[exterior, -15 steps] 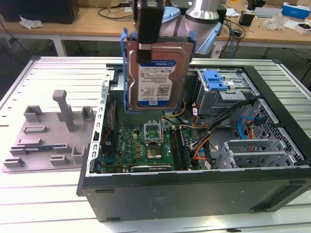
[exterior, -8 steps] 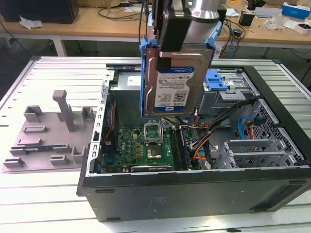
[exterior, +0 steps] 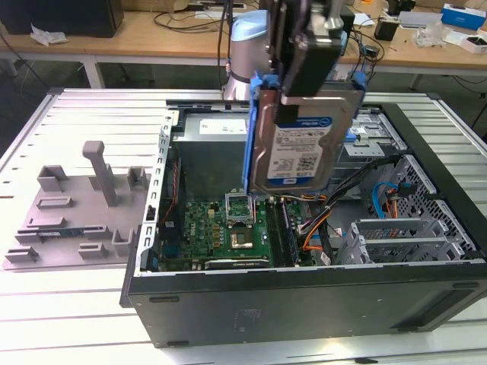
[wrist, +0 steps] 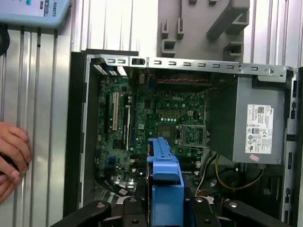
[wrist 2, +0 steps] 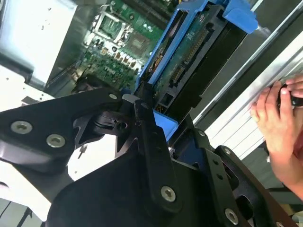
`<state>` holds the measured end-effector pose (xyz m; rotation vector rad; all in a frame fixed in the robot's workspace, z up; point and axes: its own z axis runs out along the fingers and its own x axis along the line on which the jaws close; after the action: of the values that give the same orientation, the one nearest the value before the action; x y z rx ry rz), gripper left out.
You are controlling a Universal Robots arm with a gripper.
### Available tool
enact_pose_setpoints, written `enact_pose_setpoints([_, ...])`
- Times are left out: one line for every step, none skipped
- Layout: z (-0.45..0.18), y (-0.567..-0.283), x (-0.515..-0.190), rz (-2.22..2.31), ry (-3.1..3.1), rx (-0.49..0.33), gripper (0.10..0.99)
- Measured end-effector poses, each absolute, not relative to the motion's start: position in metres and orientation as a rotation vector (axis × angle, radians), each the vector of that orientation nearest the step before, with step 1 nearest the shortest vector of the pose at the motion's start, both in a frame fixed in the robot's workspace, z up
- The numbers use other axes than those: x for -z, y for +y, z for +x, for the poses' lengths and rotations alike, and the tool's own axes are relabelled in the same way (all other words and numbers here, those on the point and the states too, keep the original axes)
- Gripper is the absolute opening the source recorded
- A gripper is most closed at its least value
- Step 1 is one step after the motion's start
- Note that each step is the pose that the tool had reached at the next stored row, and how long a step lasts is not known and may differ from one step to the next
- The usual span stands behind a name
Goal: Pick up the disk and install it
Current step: 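Pick up the disk, then insert the disk into the insertion slot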
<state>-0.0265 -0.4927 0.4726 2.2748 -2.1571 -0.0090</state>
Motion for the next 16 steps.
enact_pose_setpoints([-0.022, -0.494, -0.472, 2.275, -2.157, 0.009, 0.369])
enact_pose_setpoints([-0.018, -0.495, -0.472, 2.275, -2.157, 0.009, 0.369])
enact_pose_setpoints([-0.014, -0.497, -0.471, 2.275, -2.157, 0.009, 0.369])
enact_pose_setpoints([-0.011, -0.498, -0.471, 2.274, -2.158, 0.009, 0.369])
enact_pose_setpoints([-0.01, -0.5, -0.47, 2.273, -2.159, 0.009, 0.369])
enact_pose_setpoints([-0.011, -0.5, -0.47, 2.273, -2.159, 0.009, 0.369])
enact_pose_setpoints([-0.011, -0.5, -0.47, 2.273, -2.159, 0.009, 0.369])
enact_pose_setpoints([-0.011, -0.5, -0.47, 2.273, -2.159, 0.009, 0.369])
enact_pose_setpoints([-0.01, -0.5, -0.47, 2.273, -2.159, 0.009, 0.369])
enact_pose_setpoints([-0.01, -0.5, -0.47, 2.273, -2.159, 0.009, 0.369])
enact_pose_setpoints([-0.01, -0.5, -0.47, 2.273, -2.159, 0.009, 0.369])
enact_pose_setpoints([-0.01, -0.5, -0.47, 2.273, -2.159, 0.009, 0.369])
enact_pose_setpoints([-0.01, -0.5, -0.47, 2.273, -2.159, 0.009, 0.369])
enact_pose_setpoints([-0.01, -0.5, -0.47, 2.273, -2.159, 0.009, 0.369])
enact_pose_setpoints([-0.01, -0.5, -0.47, 2.273, -2.159, 0.009, 0.369])
enact_pose_setpoints([-0.01, -0.5, -0.47, 2.273, -2.159, 0.009, 0.369])
